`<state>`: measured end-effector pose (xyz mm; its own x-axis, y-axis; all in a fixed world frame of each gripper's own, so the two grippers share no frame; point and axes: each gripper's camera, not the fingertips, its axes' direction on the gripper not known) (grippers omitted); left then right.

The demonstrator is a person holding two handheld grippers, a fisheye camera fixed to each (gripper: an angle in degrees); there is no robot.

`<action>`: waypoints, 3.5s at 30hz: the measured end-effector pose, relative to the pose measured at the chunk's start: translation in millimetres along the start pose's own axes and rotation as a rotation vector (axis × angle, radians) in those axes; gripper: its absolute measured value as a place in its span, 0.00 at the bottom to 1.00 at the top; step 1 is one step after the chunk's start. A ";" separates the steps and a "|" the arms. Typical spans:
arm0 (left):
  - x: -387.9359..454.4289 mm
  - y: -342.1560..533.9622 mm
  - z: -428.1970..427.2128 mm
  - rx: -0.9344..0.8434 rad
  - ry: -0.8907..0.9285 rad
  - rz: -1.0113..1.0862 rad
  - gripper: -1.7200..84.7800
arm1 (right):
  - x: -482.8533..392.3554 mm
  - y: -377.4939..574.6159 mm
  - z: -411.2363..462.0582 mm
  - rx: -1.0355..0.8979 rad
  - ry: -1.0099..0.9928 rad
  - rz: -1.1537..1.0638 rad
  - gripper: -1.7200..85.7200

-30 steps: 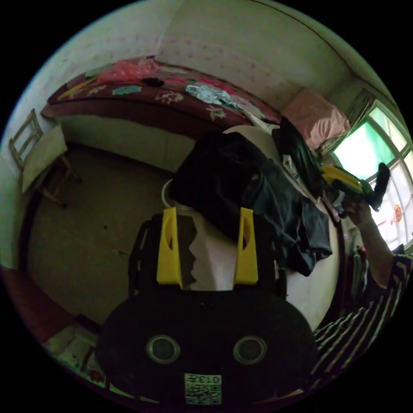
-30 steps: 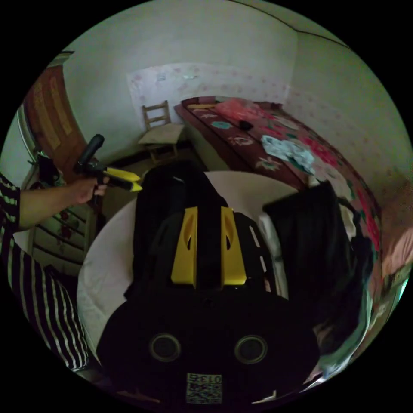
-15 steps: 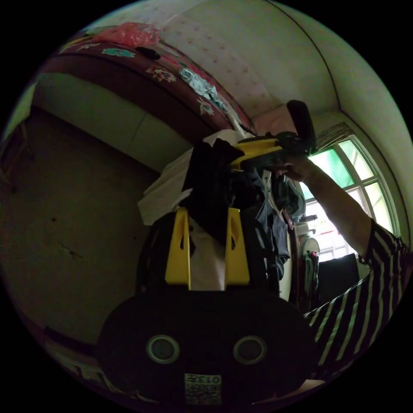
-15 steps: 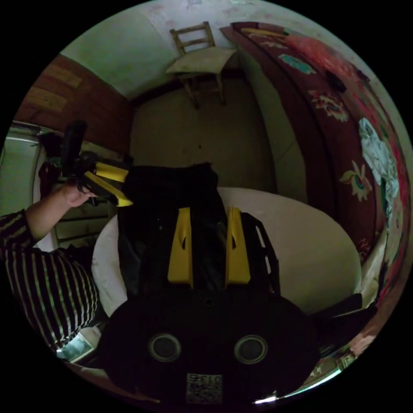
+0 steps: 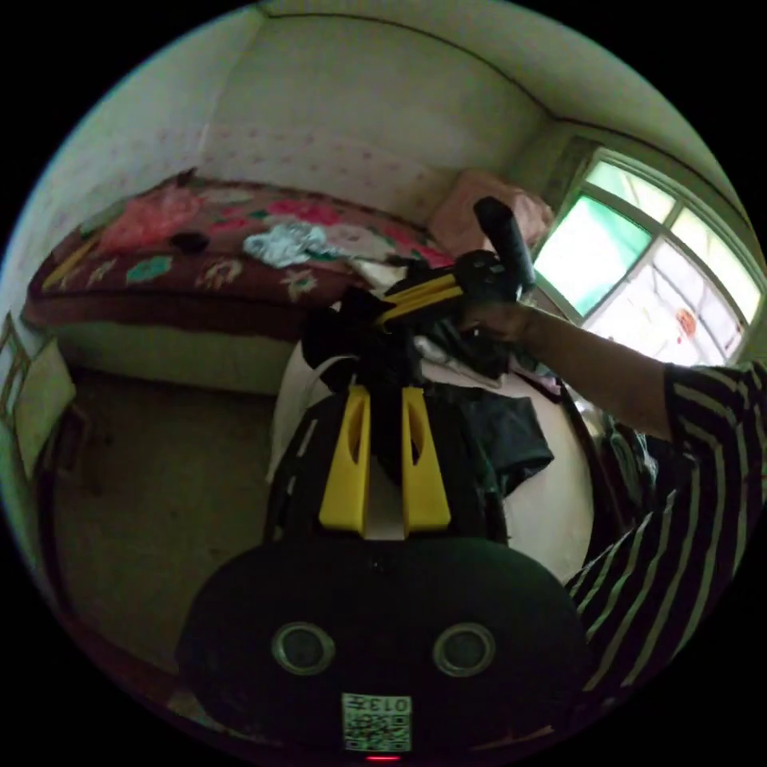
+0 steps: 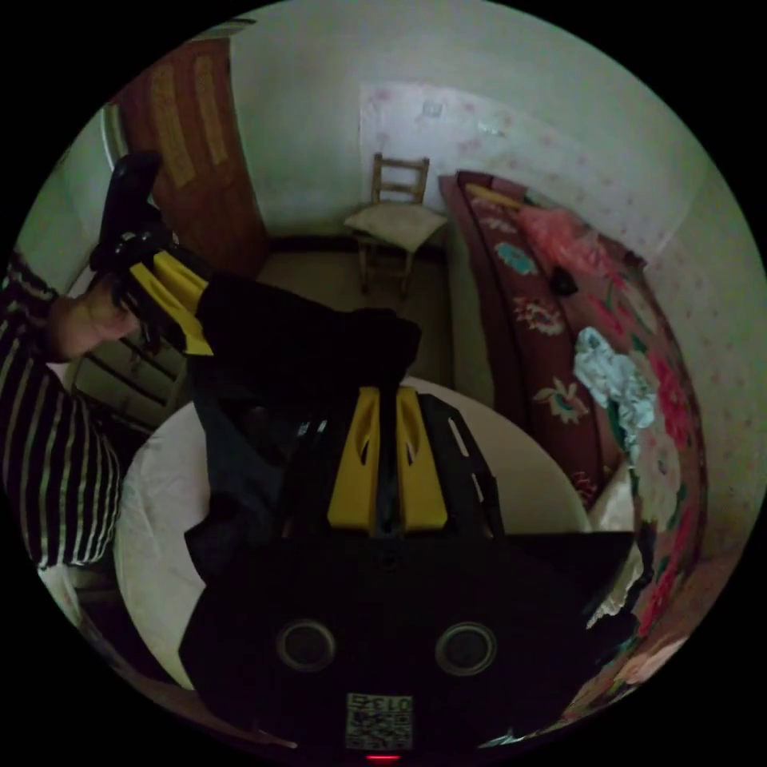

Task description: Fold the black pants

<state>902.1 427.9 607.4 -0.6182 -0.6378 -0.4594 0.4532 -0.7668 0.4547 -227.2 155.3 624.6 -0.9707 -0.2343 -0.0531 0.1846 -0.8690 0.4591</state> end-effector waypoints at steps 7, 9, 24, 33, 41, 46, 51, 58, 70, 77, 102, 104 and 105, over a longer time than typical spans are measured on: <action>166.3 -36.5 18.2 0.010 0.012 0.347 0.09 | -37.0 164.1 -126.5 0.185 0.219 0.019 0.05; 228.8 -40.7 46.1 -0.029 -0.001 0.457 0.09 | -46.4 213.2 -143.3 0.176 0.249 0.060 0.05; 468.9 -11.7 249.4 -0.479 -0.038 0.932 0.16 | -91.8 529.1 -140.3 0.013 0.221 0.739 0.10; 479.3 -58.1 197.3 -0.423 0.130 0.822 0.14 | -146.7 577.1 -181.1 0.206 0.226 1.010 0.15; 423.2 -116.5 202.6 -0.356 -0.161 0.636 0.13 | -156.7 550.9 -135.4 -0.031 0.273 0.967 0.06; 401.4 -131.7 237.5 -0.532 -0.127 0.558 0.16 | -167.3 593.2 -135.1 -0.104 0.360 1.090 0.06; 392.3 -149.0 216.2 -0.440 -0.140 0.474 0.17 | -185.5 642.6 -175.2 0.118 0.308 1.284 0.18; 386.9 -163.6 225.7 -0.506 -0.160 0.465 0.18 | -173.5 673.1 -171.2 0.109 0.311 1.379 0.22; 387.1 -168.9 214.3 -0.489 -0.201 0.392 0.20 | -186.7 695.8 -150.5 -0.079 0.303 1.151 0.12; 352.9 -184.5 192.5 -0.458 -0.090 0.230 0.22 | -215.0 747.5 -170.8 0.099 0.152 1.273 0.19; 401.0 -147.6 146.0 -0.376 0.036 0.135 0.04 | -395.8 723.5 -203.2 -0.085 0.415 1.073 0.10; 406.9 -143.4 126.7 -0.329 0.066 0.130 0.04 | -432.7 711.3 -222.7 -0.060 0.494 1.047 0.10; 412.2 -140.7 113.7 -0.303 0.095 0.133 0.03 | -442.1 709.2 -228.3 -0.052 0.510 1.046 0.10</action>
<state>510.5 281.2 440.9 -0.4846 -0.7266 -0.4870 0.7046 -0.6542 0.2749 367.9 -456.9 771.2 -0.1690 -0.9853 -0.0257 0.8762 -0.1621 0.4538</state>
